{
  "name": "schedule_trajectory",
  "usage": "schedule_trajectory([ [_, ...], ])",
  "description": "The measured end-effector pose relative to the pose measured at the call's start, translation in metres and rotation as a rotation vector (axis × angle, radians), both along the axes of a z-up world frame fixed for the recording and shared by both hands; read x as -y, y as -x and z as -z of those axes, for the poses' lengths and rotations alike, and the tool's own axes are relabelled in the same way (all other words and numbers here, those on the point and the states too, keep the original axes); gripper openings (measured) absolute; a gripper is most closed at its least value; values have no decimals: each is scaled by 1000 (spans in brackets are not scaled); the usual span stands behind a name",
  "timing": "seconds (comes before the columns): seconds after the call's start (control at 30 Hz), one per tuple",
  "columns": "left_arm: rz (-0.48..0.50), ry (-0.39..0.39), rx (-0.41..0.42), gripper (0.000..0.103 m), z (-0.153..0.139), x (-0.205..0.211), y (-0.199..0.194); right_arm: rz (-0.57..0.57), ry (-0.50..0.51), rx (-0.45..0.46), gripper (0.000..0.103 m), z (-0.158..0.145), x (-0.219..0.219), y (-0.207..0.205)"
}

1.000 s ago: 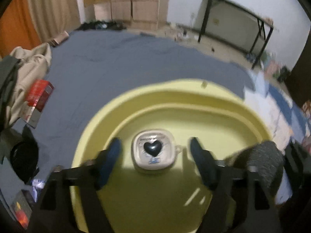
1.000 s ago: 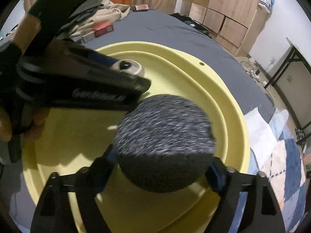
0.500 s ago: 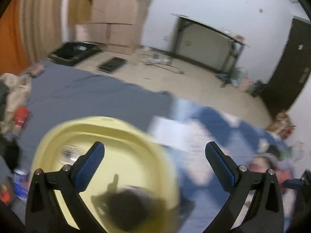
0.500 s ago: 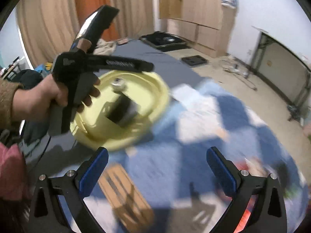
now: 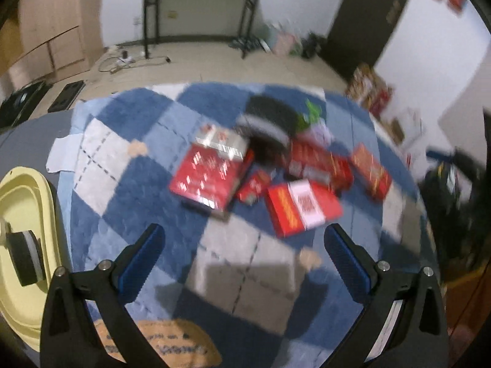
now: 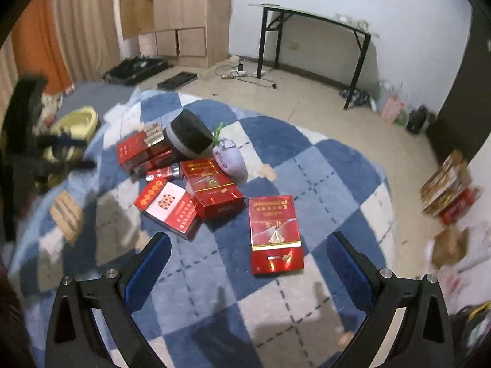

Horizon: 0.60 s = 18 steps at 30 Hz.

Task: Organize rigid objects
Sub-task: 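Return both tools to the rug over the red cigarette boxes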

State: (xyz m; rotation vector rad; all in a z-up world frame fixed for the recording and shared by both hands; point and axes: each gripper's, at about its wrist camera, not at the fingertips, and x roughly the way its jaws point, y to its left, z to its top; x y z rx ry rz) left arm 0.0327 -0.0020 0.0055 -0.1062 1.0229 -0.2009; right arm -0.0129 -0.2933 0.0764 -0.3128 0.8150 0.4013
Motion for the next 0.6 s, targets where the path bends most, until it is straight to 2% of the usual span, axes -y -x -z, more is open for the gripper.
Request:
schedule_trajectory([
  [0.13, 54, -49, 3, 103, -12, 0, 5, -3, -56, -53, 103, 7, 7, -9],
  [0.23, 59, -92, 9, 103, -14, -7, 4, -15, -57, -71, 103, 19, 10, -19],
  [0.33, 109, -84, -12, 103, -9, -9, -10, 14, -89, -99, 103, 28, 12, -27],
  [0.43, 182, -76, 18, 103, 3, -6, -29, 54, -119, -128, 103, 36, 19, -35],
  [0.5, 165, -48, 16, 103, 12, -9, -41, 58, -89, -140, 103, 43, 19, -41],
  [0.57, 155, -18, -29, 102, 20, -10, -52, 35, -9, -136, 103, 50, 17, -43],
  [0.6, 166, -16, -27, 102, 19, -9, -54, 27, 19, -135, 103, 52, 15, -45],
])
